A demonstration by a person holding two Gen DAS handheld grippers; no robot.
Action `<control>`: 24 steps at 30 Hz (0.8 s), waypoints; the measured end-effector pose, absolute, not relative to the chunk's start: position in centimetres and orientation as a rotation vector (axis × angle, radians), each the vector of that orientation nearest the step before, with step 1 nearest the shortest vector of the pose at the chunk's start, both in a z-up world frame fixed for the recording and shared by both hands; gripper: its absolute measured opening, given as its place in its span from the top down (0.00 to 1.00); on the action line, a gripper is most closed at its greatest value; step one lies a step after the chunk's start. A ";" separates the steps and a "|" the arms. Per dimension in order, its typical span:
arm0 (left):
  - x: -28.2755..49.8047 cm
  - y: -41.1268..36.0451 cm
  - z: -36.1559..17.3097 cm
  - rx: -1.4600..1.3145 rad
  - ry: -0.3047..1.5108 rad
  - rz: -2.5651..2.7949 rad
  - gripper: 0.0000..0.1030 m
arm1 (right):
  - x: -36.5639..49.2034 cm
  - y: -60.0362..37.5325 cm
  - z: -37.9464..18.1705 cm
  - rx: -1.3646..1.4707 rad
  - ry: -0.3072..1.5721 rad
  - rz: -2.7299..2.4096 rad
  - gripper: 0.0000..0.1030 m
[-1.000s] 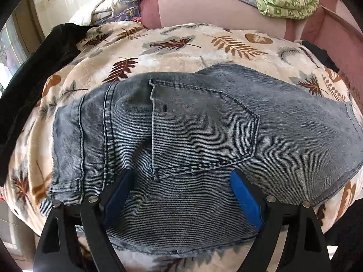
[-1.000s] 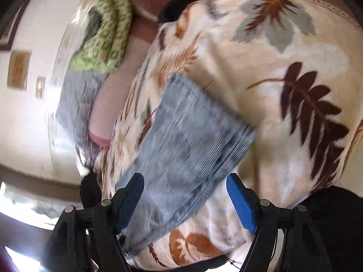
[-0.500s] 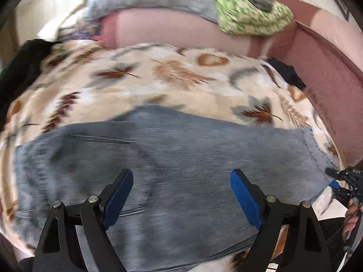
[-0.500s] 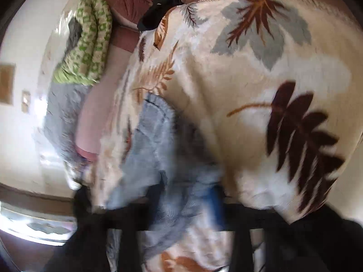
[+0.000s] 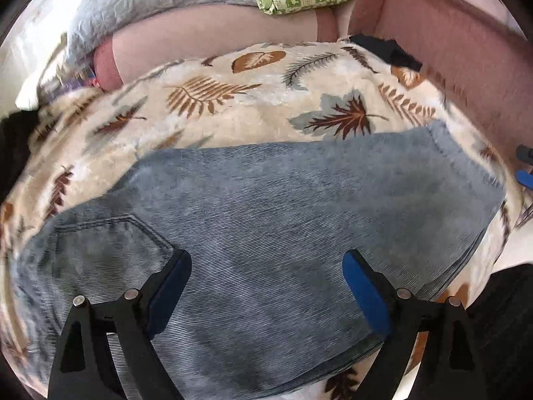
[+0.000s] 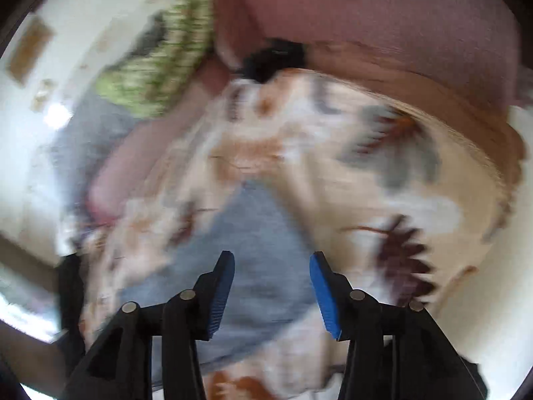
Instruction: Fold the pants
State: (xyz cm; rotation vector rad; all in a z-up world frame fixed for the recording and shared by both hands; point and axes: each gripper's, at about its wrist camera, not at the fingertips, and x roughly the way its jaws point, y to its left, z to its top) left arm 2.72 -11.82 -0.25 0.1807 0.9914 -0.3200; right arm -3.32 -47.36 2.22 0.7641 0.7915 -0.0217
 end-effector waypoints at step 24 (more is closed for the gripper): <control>5.4 -16.4 -3.5 0.210 1.059 -0.344 0.07 | 12.2 -50.8 -1.4 0.537 1.079 -0.048 0.47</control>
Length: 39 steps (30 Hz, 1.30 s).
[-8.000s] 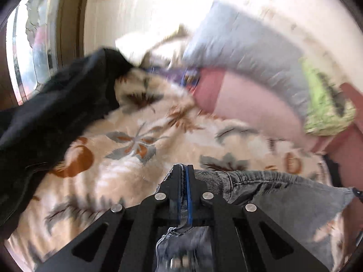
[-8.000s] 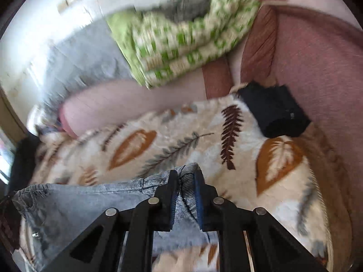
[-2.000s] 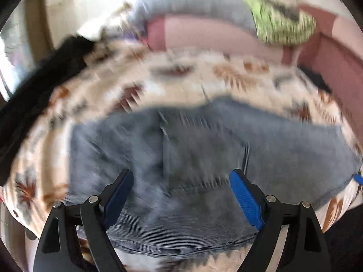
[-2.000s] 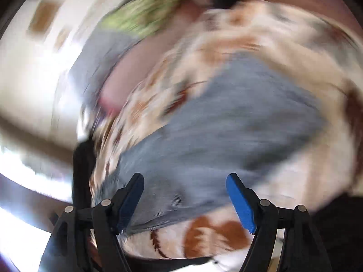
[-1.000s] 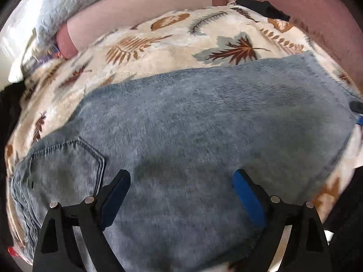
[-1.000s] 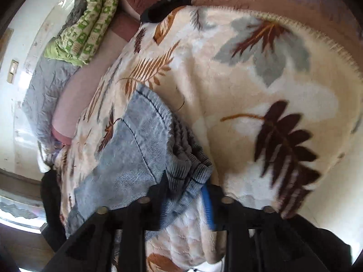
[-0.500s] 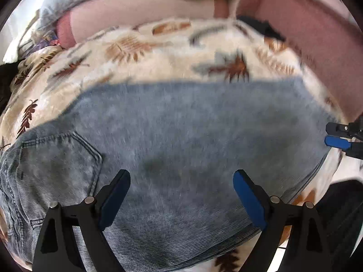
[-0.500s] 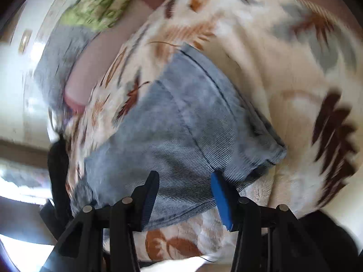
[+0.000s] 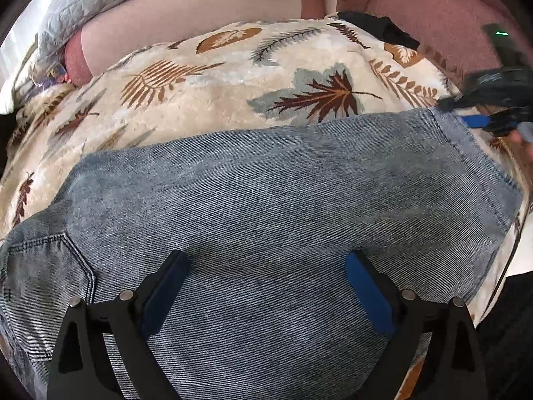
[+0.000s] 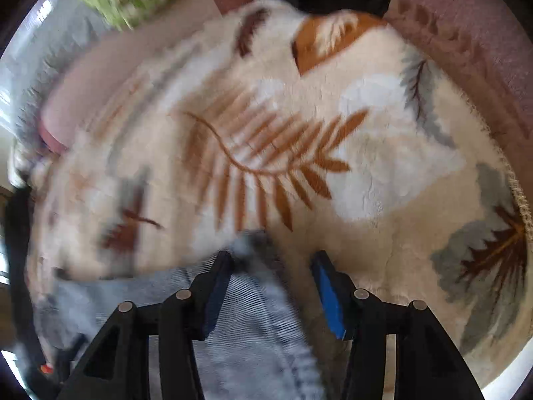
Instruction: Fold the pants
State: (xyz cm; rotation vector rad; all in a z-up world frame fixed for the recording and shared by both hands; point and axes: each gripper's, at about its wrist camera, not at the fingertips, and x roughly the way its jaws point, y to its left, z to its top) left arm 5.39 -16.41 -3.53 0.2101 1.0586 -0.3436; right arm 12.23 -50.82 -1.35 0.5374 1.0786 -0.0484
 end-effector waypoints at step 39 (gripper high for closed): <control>5.7 -22.3 -4.0 0.298 1.056 -0.335 0.00 | -4.0 -50.1 -4.6 0.811 0.861 0.026 0.31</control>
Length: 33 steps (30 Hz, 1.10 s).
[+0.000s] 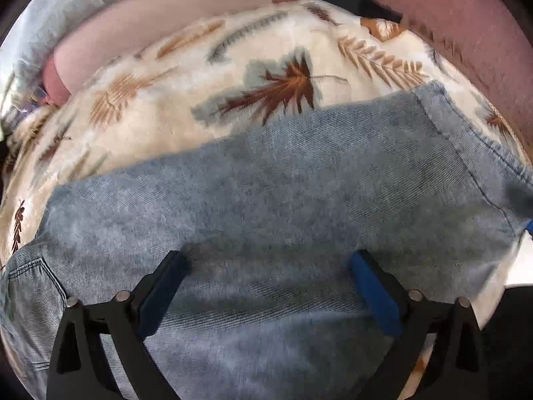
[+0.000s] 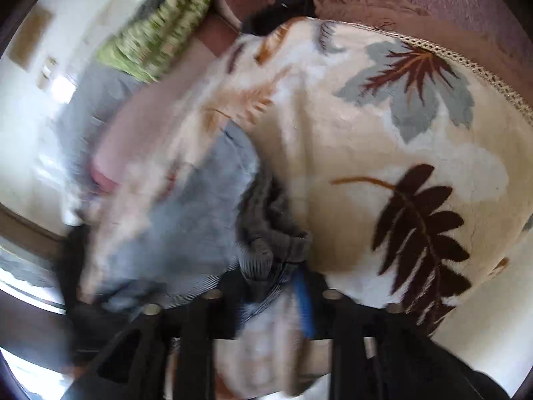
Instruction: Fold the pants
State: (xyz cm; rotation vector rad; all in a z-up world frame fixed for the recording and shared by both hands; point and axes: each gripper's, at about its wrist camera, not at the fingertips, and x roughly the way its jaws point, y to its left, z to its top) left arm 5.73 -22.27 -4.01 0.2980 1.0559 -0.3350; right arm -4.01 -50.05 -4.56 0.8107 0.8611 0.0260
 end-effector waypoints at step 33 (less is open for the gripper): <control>4.0 -12.8 -2.8 0.084 1.062 -0.238 0.02 | -1.1 -34.1 7.9 0.221 0.755 0.019 0.77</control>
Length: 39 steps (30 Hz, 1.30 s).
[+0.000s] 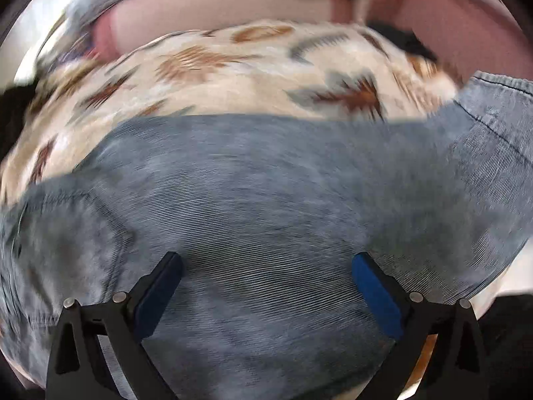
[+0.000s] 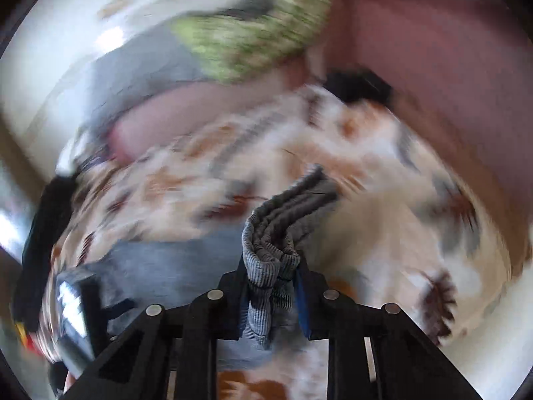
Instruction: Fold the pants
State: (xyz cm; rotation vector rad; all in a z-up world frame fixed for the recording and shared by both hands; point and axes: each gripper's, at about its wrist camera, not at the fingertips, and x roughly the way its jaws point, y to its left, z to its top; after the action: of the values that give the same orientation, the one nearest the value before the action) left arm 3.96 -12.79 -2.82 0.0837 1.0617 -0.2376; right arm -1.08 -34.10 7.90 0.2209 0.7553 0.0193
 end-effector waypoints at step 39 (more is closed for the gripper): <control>0.7 -2.4 1.2 -0.674 1.143 -0.438 0.12 | -5.4 -33.5 -4.8 0.773 0.820 0.385 0.33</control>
State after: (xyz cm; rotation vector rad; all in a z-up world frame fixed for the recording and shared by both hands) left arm 0.74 -2.36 1.18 -0.6740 1.1433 -0.4375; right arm -5.45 -33.46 -4.78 0.7726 0.8203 0.3845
